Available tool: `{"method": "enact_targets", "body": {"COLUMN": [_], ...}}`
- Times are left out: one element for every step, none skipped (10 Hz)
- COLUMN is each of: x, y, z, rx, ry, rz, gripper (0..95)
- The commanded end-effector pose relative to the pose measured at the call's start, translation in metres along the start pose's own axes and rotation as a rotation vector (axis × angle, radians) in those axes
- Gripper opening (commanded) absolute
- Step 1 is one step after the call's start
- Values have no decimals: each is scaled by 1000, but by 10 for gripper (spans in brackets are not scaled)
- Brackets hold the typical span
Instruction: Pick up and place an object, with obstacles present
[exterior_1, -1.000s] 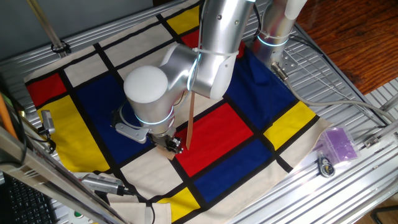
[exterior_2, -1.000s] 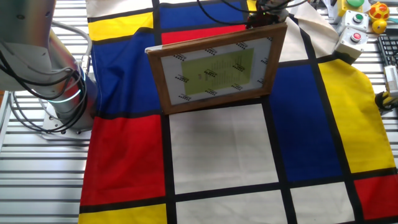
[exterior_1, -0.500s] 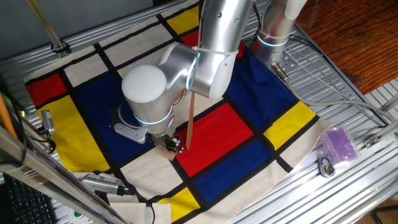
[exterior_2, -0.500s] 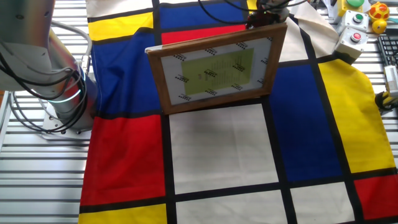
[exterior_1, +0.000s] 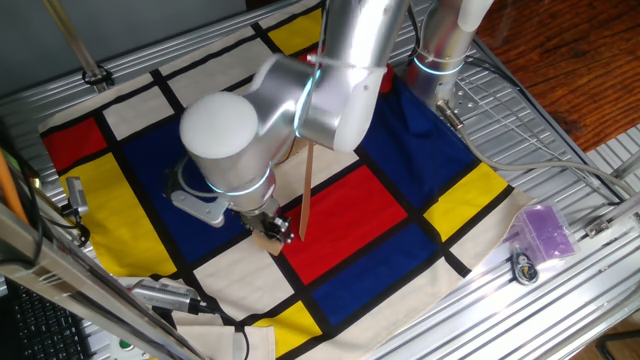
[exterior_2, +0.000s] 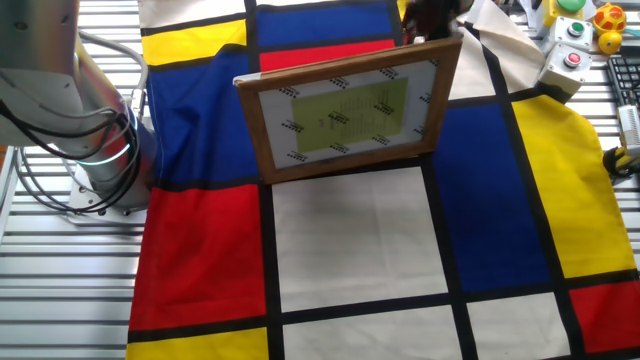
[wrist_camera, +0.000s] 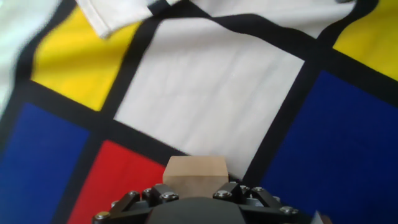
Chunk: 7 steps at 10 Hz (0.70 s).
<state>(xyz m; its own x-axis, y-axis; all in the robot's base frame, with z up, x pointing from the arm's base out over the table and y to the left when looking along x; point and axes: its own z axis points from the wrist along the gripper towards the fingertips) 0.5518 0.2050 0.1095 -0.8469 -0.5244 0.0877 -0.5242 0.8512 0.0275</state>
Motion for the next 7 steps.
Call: {"method": "enact_targets", "body": {"x": [3, 3, 3, 2, 1, 1, 1], "y": [5, 2, -2, -8, -11, -14, -16], "z": [-18, -15, -11, 2, 12, 25, 30], "rx": [32, 29, 28, 28, 31, 28, 29], "ry": [9, 7, 1, -5, -17, -35, -36], "rz": [5, -9, -9, -16, -22, -32, -36], "gripper": [0, 0, 0, 0, 0, 0, 0]}}
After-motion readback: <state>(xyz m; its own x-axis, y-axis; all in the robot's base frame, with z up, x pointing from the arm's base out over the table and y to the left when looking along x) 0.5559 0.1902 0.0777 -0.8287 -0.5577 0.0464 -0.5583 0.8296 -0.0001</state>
